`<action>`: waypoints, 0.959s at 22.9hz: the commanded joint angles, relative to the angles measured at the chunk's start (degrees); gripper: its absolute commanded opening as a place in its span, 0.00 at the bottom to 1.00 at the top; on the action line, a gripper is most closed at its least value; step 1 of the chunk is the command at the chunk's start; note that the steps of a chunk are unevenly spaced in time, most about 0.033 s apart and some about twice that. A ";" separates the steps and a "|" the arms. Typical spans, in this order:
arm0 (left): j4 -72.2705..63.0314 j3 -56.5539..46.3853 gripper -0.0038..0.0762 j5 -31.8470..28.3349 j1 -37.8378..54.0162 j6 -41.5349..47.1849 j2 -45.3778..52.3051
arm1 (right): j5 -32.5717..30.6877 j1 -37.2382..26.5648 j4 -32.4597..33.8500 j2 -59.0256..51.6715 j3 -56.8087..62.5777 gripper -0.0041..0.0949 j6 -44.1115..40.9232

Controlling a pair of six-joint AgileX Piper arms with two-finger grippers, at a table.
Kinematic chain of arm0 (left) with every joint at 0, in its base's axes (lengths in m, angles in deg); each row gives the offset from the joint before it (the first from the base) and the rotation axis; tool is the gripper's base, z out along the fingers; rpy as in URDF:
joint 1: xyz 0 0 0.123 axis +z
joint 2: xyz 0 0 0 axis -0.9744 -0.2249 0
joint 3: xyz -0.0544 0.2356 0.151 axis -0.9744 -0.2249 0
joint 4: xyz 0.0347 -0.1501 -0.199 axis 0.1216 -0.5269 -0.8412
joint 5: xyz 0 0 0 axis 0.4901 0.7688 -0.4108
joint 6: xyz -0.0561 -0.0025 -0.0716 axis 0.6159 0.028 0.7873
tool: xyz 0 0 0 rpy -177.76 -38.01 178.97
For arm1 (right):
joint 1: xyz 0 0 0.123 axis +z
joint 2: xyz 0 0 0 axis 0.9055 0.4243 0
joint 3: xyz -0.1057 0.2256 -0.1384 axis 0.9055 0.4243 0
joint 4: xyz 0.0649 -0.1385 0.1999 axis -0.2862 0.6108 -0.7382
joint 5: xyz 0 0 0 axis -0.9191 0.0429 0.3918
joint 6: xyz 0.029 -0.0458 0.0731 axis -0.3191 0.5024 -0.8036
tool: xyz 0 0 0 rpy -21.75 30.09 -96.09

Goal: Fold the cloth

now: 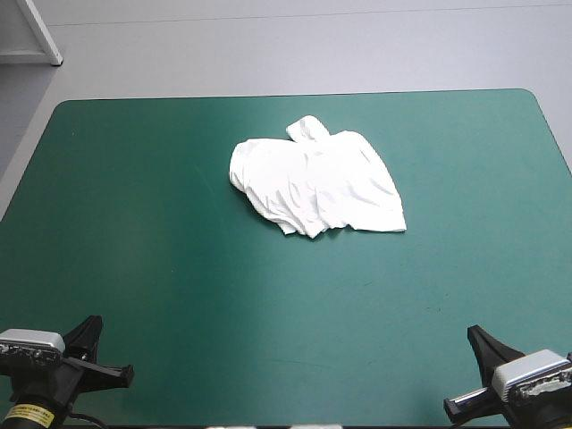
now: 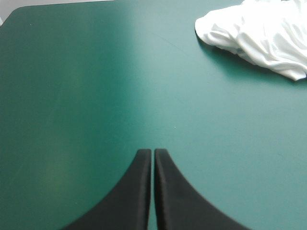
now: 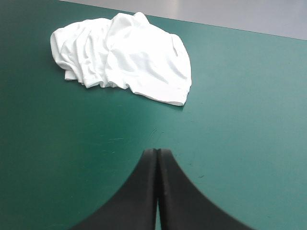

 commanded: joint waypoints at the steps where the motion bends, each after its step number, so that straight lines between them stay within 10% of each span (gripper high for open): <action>1: -0.31 1.16 0.07 -4.31 0.00 0.48 -0.83 | 4.26 0.17 -1.22 0.94 -1.08 0.02 0.38; 22: -0.31 1.16 0.07 -4.31 0.00 0.48 -0.83 | 5.01 0.17 -1.33 8.21 -2.99 0.06 -0.41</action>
